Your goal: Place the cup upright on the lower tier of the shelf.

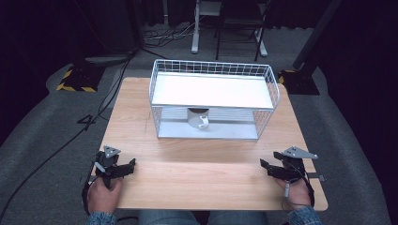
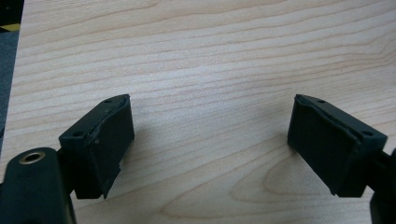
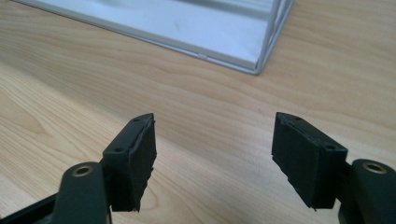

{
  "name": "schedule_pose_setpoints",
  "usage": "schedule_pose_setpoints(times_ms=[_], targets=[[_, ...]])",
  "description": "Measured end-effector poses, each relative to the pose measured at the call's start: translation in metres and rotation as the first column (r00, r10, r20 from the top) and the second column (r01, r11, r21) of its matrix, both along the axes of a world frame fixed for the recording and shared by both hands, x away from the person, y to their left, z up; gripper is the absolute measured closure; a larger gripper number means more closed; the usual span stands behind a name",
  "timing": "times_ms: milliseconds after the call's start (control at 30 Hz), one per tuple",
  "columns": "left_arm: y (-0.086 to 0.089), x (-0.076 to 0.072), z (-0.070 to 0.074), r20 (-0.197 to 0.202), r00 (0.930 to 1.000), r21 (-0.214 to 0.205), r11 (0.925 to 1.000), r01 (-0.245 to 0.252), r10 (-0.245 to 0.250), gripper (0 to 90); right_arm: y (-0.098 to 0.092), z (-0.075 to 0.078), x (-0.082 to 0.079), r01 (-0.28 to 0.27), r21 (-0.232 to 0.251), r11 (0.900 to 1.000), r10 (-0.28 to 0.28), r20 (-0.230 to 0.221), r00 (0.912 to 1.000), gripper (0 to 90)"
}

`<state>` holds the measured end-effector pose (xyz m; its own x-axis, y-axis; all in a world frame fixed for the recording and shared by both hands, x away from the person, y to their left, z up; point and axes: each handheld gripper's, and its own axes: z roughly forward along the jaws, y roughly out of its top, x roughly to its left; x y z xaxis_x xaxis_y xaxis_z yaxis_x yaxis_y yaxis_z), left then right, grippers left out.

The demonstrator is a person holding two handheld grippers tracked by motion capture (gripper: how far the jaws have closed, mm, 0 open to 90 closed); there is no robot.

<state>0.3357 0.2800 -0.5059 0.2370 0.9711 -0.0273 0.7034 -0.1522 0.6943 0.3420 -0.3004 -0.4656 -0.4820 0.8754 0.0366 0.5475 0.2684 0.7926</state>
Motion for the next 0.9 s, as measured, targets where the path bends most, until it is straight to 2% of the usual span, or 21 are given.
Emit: schedule_pose_setpoints(times_ms=[100,267,400,533,600,667,900], targets=[[0.0,0.0,0.0,0.0,1.0,0.0,1.0,0.0,0.0,14.9,-0.003,-0.01,-0.001,0.012,-0.006,0.9999,-0.012,-0.016,0.9998,29.9],[0.0,0.0,0.0,0.0,1.0,0.0,1.0,0.0,0.0,15.0,-0.003,-0.022,0.0,0.012,-0.068,0.9976,-0.015,-0.04,0.9991,26.5],[0.0,0.0,0.0,0.0,1.0,0.0,1.0,0.0,0.0,14.9,-0.003,-0.029,0.002,0.014,-0.056,0.9983,-0.018,-0.073,0.9971,22.7],[0.0,0.0,0.0,0.0,1.0,0.0,1.0,0.0,0.0,15.0,-0.003,-0.034,0.004,0.022,-0.079,0.9966,-0.029,-0.087,0.9958,19.4],[0.0,0.0,0.0,0.0,1.0,0.001,1.0,0.0,0.0,15.0,-0.003,-0.037,0.004,0.045,-0.08,0.9958,-0.051,-0.074,0.9959,14.7],[0.0,0.0,0.0,0.0,1.0,0.0,1.0,0.0,0.0,15.0,-0.003,-0.04,0.005,0.054,-0.077,0.9955,-0.059,-0.054,0.9968,14.7],[0.0,0.0,0.0,0.0,1.0,0.0,1.0,0.0,0.0,15.0,-0.003,-0.04,0.005,0.055,-0.087,0.9947,-0.06,-0.053,0.9968,13.3]])
